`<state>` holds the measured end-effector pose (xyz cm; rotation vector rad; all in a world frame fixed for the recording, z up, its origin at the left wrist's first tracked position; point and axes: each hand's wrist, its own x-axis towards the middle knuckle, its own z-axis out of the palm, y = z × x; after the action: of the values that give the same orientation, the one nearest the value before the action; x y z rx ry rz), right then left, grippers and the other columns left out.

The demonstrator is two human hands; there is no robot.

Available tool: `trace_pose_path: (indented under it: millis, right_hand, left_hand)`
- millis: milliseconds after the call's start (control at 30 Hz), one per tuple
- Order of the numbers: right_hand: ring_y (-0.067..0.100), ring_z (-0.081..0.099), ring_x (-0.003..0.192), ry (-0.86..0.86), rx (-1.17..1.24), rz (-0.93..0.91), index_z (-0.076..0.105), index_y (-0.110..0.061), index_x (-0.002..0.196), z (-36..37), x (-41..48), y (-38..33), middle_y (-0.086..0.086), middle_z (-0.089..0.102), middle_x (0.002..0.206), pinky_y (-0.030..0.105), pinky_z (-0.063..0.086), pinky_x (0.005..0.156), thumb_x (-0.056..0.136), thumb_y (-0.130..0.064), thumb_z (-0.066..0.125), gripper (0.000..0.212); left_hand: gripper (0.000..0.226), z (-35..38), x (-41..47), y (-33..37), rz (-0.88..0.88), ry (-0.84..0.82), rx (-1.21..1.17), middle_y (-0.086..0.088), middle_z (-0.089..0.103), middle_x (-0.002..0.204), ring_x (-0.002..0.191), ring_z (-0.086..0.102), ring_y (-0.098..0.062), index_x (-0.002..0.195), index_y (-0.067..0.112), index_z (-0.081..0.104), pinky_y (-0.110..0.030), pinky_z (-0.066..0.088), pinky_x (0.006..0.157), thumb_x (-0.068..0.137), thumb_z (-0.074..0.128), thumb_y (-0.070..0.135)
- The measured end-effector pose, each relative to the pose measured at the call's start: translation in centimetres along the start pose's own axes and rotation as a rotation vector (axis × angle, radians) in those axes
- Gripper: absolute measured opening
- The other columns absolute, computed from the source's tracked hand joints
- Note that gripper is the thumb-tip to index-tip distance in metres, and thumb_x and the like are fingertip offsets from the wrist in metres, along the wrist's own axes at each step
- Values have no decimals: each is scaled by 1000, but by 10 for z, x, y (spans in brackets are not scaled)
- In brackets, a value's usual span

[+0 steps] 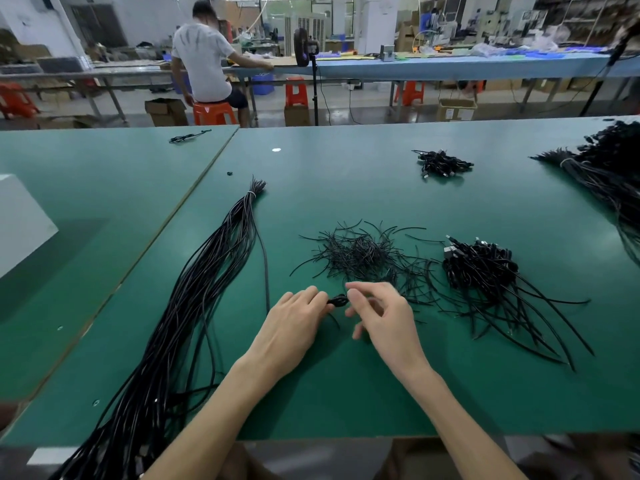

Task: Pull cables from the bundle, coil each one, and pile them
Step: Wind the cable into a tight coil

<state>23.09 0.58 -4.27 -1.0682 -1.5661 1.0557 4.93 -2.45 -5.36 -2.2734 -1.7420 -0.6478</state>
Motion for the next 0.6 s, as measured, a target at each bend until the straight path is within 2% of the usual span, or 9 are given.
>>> trace_pose_path:
  millis: [67,167,200,267,300,433,533,600]
  right_hand:
    - [14,68,76,89,-134,-70,73,-19,106,-2,7,-8,-3,58,106,15,54,57,102,-24,62,13]
    - [4,60,82,187,-372,-106,72,-17,102,-10,32,-22,-7,57,98,9,46,74,105,-34,56,23]
    - [5,59,82,165,-473,-95,71,-17,100,-13,42,-27,-6,58,96,11,43,75,105,-38,55,27]
    - [14,62,83,60,-682,-27,71,-15,98,-16,56,-31,-3,65,94,27,45,74,102,-41,59,28]
    - [17,63,83,6,-767,20,72,-15,97,-15,60,-31,-1,68,93,30,45,73,100,-41,64,27]
    - [25,59,80,-153,-923,173,72,-13,99,-4,65,-26,8,72,97,32,43,73,92,-38,75,26]
    - [26,55,83,-182,-968,187,68,-11,102,2,66,-24,10,70,101,33,43,74,92,-33,75,25]
    - [28,59,87,-194,-990,176,67,-11,104,5,66,-24,11,69,103,35,46,75,95,-30,71,22]
  left_hand:
    - [34,1,-1,0,-29,35,-8,4,52,82,64,41,-18,89,16,55,-29,37,65,109,33,32]
    - [28,3,-1,0,-34,21,-10,4,52,83,65,32,-17,89,16,53,-30,38,66,108,37,31]
    - [29,3,-1,0,-28,6,-14,4,52,85,66,35,-17,91,16,53,-30,40,67,109,36,31]
    - [33,4,-1,1,-4,-18,-15,4,52,88,71,46,-19,93,17,52,-31,42,70,110,30,34]
    - [34,4,0,1,7,-25,-9,4,51,89,74,49,-20,93,18,51,-31,42,71,110,27,35]
    - [34,6,0,0,29,-21,15,5,48,89,80,51,-19,91,19,50,-32,42,73,110,27,35]
    - [33,7,0,-2,28,-19,21,5,49,90,81,50,-19,92,19,51,-31,41,74,110,28,34]
    - [33,7,-1,-2,27,-22,25,5,49,91,80,50,-19,92,19,51,-31,41,74,110,27,34]
